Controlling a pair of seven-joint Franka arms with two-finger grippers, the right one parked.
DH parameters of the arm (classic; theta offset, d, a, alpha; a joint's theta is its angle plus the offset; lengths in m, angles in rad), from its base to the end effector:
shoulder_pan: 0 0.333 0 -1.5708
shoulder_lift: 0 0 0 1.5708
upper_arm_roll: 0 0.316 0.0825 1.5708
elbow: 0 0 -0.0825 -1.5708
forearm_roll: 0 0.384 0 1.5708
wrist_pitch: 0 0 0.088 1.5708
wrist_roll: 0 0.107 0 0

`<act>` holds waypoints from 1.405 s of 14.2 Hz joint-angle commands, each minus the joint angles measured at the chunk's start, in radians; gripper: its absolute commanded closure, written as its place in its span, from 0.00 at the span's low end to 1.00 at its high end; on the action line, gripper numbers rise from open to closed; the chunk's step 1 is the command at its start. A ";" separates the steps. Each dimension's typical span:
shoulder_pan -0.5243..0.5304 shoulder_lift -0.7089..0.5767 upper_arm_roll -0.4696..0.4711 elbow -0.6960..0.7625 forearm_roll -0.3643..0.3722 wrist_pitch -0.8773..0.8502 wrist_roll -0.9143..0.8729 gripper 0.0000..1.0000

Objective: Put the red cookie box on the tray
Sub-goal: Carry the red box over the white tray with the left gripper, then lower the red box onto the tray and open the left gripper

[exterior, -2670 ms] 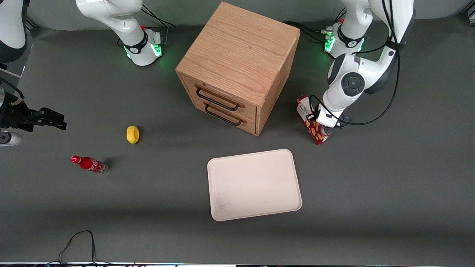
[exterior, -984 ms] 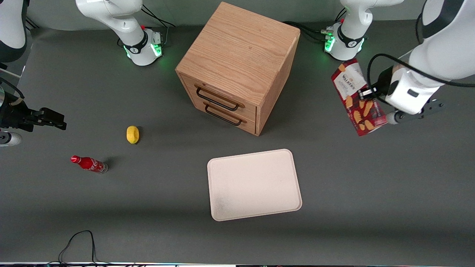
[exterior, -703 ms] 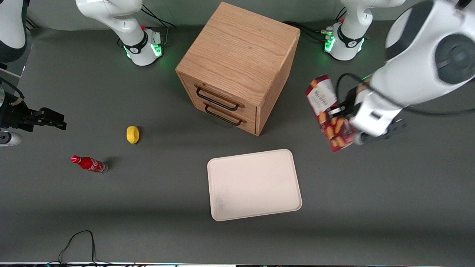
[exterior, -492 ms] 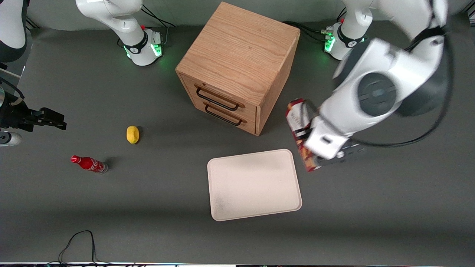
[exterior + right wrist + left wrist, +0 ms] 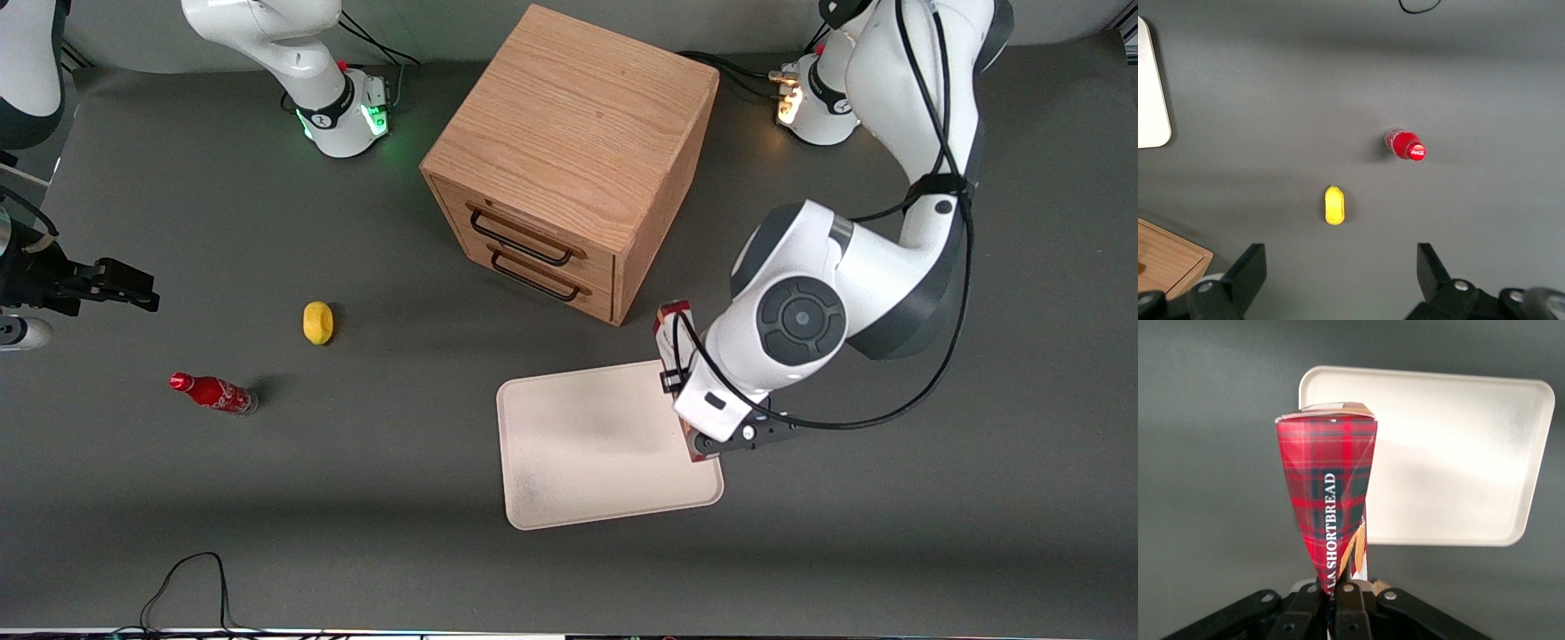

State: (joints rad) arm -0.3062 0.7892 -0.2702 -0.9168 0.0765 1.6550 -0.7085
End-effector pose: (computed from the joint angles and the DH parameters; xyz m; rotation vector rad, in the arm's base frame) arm 0.6752 -0.3385 0.4267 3.0470 0.3040 -0.1395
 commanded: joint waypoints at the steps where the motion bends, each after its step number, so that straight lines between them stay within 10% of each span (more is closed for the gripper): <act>1: 0.018 0.071 0.000 0.024 0.017 0.061 0.018 1.00; 16: 0.036 0.134 0.028 -0.168 0.020 0.279 0.093 1.00; 17: 0.036 0.134 0.028 -0.168 0.020 0.279 0.093 0.90; 18: 0.036 0.133 0.028 -0.168 0.020 0.279 0.093 0.01; 20: 0.035 0.131 0.028 -0.168 0.022 0.279 0.092 0.00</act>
State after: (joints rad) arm -0.2681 0.9460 -0.2461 -1.0618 0.0862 1.9257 -0.6192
